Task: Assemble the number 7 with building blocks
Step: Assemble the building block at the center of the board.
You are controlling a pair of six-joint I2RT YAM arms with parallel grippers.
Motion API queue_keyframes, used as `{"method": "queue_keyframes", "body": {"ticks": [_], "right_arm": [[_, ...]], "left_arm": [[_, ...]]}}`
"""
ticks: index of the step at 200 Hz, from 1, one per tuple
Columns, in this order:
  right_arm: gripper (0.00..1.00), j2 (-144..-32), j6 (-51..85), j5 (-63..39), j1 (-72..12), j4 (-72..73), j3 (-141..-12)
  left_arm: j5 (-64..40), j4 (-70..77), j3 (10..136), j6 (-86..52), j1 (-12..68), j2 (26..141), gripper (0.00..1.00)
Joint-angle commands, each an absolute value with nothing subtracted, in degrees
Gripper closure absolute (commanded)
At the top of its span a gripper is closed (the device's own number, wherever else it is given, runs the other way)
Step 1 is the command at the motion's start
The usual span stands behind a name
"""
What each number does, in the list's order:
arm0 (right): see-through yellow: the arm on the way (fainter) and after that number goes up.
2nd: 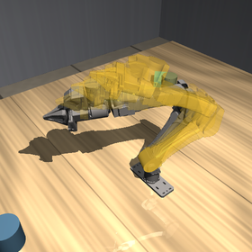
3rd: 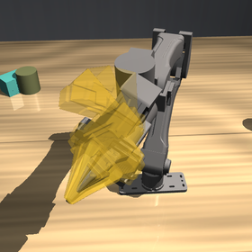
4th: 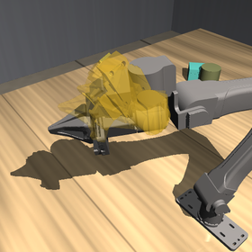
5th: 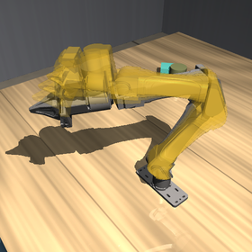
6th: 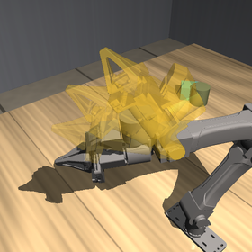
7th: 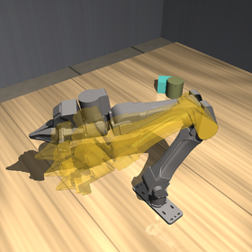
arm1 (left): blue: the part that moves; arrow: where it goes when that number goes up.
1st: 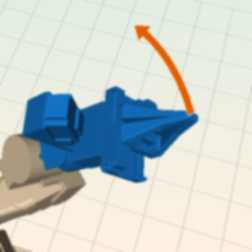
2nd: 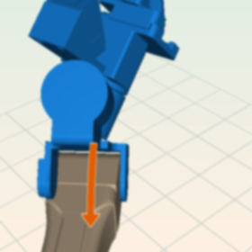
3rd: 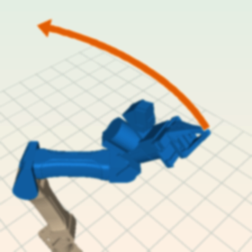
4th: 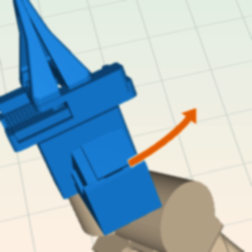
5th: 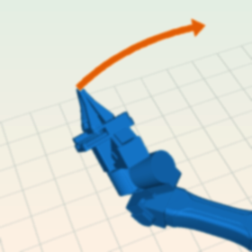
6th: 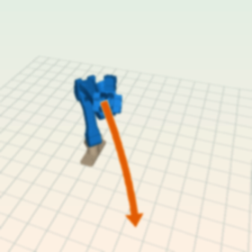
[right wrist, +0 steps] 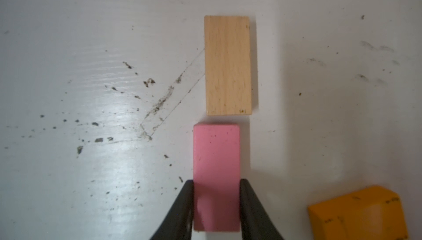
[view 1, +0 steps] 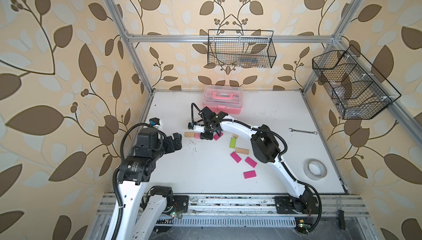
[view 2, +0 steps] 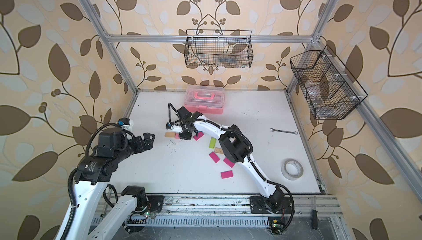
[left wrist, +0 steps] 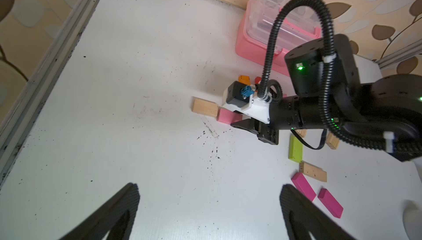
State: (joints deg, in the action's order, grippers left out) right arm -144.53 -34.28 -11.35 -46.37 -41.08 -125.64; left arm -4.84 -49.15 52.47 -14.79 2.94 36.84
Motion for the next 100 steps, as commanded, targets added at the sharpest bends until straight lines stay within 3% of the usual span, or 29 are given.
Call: {"method": "queue_keyframes", "body": {"ticks": [1, 100], "right_arm": [[0.66, -146.63, -36.64, -10.34, -46.85, -43.60, -128.85], [0.65, -148.54, -39.78, -10.54, -47.64, -44.73, -132.02]], "left_arm": [[-7.25, -46.58, 51.68, -14.02, 2.69, 35.51, 0.01], [-6.85, -46.41, 51.59, -13.67, 2.68, 36.19, 0.01]]}}
